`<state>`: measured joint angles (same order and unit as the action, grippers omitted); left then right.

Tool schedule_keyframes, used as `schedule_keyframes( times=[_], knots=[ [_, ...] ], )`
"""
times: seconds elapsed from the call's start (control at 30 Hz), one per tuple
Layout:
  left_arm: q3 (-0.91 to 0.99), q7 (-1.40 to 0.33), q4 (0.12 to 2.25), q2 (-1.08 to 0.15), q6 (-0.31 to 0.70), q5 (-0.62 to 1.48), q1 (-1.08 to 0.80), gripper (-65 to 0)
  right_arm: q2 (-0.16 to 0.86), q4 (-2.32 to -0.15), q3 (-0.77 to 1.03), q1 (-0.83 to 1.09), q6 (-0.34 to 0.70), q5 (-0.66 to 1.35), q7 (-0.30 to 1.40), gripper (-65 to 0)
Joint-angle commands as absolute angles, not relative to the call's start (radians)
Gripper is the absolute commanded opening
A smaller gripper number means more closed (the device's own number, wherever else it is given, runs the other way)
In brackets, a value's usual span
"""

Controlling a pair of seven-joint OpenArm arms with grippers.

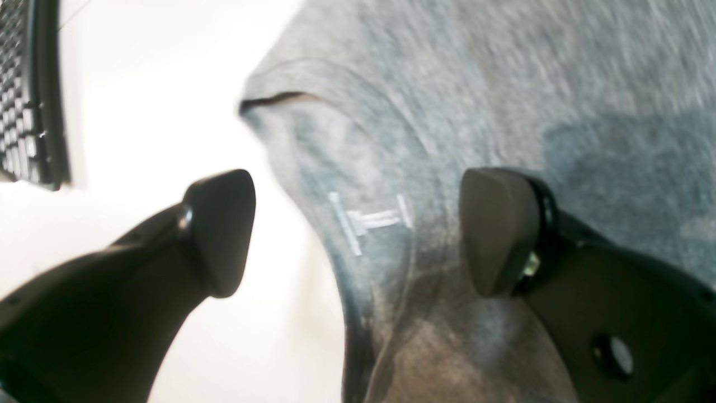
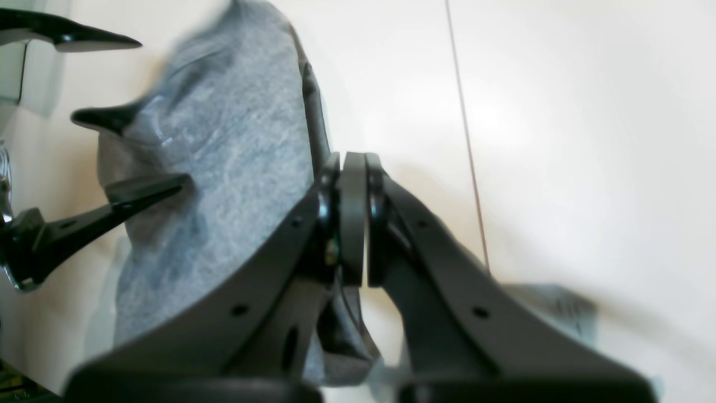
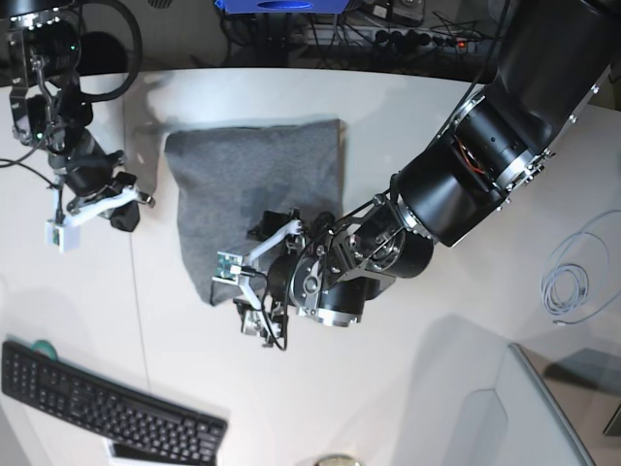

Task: Layout the t-shirt on the table in an organized manner, then fold the t-shirt properly
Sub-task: 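Drag the folded shirt by its collar edge with the left gripper to square it, then pat the folded shirt's edges flat with both grippers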

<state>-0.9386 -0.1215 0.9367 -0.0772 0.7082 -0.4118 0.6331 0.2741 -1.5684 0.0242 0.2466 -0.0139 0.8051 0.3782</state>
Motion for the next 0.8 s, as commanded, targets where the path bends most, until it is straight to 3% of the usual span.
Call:
schedule_keyframes(
  times=[0.0, 0.13, 0.2, 0.27, 0.37, 0.4, 0.53, 0.77],
  knots=[
    [-0.914, -0.107, 0.952, -0.061, 0.698, -0.401, 0.665, -10.0, 0.286, -1.583, 0.027, 0.232, -0.005, 0.809, 0.381, -65.0],
    [-0.763, -0.11, 1.001, -0.045, 0.698, -0.397, 0.657, -10.2, 0.285, -1.584, 0.025, 0.222, -0.005, 0.809, 0.426, -65.0],
    [-0.647, -0.197, 1.073, -0.03, 0.698, -0.343, 0.641, -12.3, 0.285, -1.584, 0.018, 0.22, -0.005, 0.809, 0.427, -65.0],
    [-0.544, -0.348, 1.182, -0.028, 0.698, -0.228, 0.613, -23.5, 0.285, -1.584, -0.018, 0.217, -0.005, 0.809, 0.426, -65.0],
    [-0.426, -0.544, 1.365, -0.054, 0.698, -0.038, 0.521, -57.6, 0.285, -1.586, -0.091, 0.206, -0.005, 0.809, 0.423, -65.0],
    [-0.395, -0.578, 1.408, -0.074, 0.698, -0.001, 0.476, -65.0, 0.285, -1.583, -0.125, 0.2, -0.005, 0.808, 0.421, -65.0],
    [-0.274, -0.584, 1.511, -0.11, 0.698, 0.07, 0.242, -65.0, 0.285, -1.541, -0.211, 0.176, -0.004, 0.808, 0.418, -65.0],
    [-0.234, -0.4, 1.532, -0.116, 0.698, 0.07, -0.054, -65.0, 0.286, -1.512, -0.305, 0.165, -0.004, 0.808, 0.361, -65.0]
  ],
)
